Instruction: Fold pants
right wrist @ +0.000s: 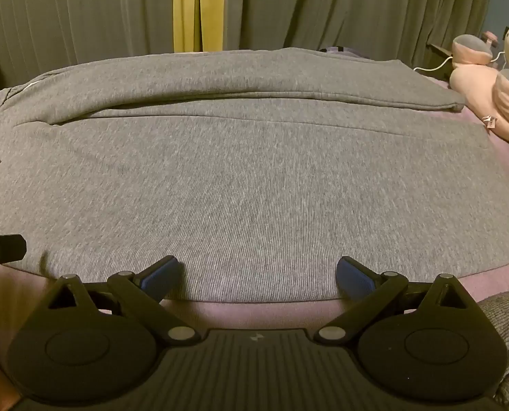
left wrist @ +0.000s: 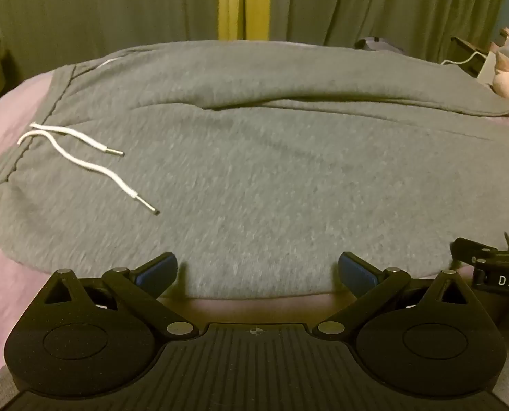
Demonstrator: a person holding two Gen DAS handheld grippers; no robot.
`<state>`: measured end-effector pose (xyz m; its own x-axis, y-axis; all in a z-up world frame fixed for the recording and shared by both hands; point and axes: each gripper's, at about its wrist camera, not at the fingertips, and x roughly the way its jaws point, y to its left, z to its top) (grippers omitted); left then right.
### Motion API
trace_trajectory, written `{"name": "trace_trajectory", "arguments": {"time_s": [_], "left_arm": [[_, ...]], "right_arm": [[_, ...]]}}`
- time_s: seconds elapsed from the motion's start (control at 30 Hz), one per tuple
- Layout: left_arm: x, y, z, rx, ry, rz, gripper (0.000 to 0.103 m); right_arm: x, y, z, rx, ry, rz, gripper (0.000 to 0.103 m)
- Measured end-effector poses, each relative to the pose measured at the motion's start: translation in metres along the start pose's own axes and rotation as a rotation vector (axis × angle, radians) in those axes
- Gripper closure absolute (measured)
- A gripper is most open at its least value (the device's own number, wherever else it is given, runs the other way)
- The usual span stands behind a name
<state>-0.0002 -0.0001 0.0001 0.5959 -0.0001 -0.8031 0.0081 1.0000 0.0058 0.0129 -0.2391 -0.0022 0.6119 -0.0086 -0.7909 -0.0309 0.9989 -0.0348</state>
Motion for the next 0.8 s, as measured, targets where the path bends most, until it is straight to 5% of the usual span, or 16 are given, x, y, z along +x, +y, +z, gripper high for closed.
{"name": "trace_trajectory", "arguments": {"time_s": [0.8], "left_arm": [[0.0026, 0.002, -0.0032, 0.004, 0.009, 0.002, 0.0]], "right_arm": [[0.0023, 0.0004, 0.0002, 0.0, 0.003, -0.001, 0.004]]}}
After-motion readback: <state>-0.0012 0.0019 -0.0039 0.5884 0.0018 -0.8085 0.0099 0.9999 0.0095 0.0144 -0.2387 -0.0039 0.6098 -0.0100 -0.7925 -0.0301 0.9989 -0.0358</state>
